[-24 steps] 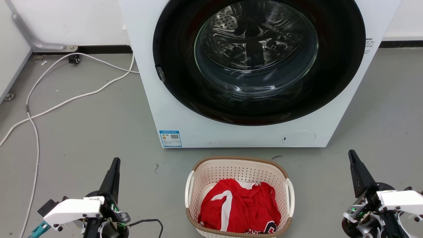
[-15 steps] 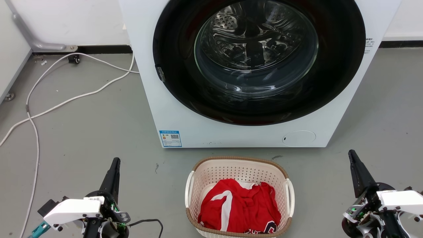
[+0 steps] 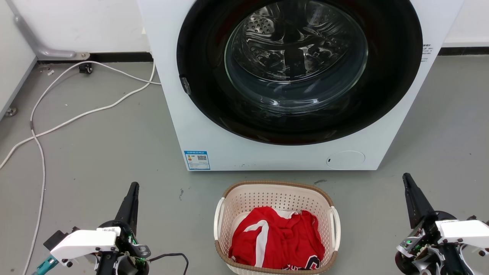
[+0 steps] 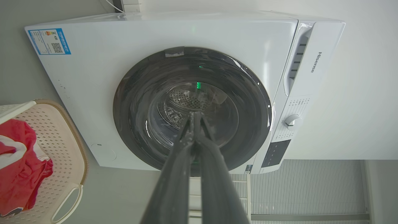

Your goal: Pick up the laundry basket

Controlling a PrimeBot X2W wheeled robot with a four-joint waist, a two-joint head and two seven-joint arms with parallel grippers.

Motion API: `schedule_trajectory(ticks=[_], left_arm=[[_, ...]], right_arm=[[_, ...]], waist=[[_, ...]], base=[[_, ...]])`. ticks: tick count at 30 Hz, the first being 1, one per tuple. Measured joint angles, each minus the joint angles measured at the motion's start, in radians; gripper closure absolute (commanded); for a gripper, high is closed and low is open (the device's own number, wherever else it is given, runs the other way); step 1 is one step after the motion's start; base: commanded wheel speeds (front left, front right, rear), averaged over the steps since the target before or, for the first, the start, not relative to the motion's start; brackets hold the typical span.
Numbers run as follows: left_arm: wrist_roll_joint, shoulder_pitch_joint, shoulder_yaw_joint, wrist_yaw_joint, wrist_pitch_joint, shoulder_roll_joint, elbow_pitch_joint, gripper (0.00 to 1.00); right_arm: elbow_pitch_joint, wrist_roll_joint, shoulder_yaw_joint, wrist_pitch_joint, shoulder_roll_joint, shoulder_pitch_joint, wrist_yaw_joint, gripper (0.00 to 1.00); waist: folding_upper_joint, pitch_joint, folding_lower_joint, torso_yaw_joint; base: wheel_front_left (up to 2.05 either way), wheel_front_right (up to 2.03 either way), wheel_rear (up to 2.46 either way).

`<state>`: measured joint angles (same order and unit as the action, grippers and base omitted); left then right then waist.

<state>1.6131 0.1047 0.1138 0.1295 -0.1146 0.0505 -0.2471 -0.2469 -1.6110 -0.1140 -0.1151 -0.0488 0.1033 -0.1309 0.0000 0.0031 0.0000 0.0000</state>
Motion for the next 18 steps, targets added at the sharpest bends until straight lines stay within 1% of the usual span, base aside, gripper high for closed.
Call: schedule_trajectory(ticks=[6, 7, 11, 14, 18], left_arm=[[0.0, 0.0, 0.0, 0.0, 0.0, 0.0, 0.0, 1.0], [0.0, -0.002, -0.001, 0.0, 0.0, 0.0, -0.003, 0.0], [0.0, -0.031, -0.004, -0.002, 0.005, -0.004, -0.03, 0.0], [-0.006, -0.035, -0.005, -0.002, 0.019, -0.005, -0.02, 0.0], [-0.055, -0.035, -0.003, -0.002, 0.04, -0.005, -0.006, 0.0]], right_arm=[[0.0, 0.0, 0.0, 0.0, 0.0, 0.0, 0.0, 1.0], [-0.003, 0.0, 0.0, 0.0, 0.0, -0.002, 0.0, 0.0], [-0.032, 0.001, 0.002, 0.005, 0.003, -0.033, 0.0, 0.0], [-0.032, 0.013, 0.002, 0.018, 0.003, -0.035, 0.0, 0.0], [-0.02, 0.063, -0.001, 0.039, 0.003, -0.035, 0.0, 0.0]], waist=[[0.0001, 0.0, -0.0001, 0.0], [0.0, 0.0, 0.0, 0.0], [0.0, 0.0, -0.0001, 0.0], [0.0, 0.001, 0.0, 0.0], [0.0001, 0.001, 0.0, 0.0]], base=[[0.0, 0.0, 0.0], [0.0, 0.0, 0.0], [0.0, 0.0, 0.0], [0.0, 0.0, 0.0], [0.0, 0.0, 0.0]])
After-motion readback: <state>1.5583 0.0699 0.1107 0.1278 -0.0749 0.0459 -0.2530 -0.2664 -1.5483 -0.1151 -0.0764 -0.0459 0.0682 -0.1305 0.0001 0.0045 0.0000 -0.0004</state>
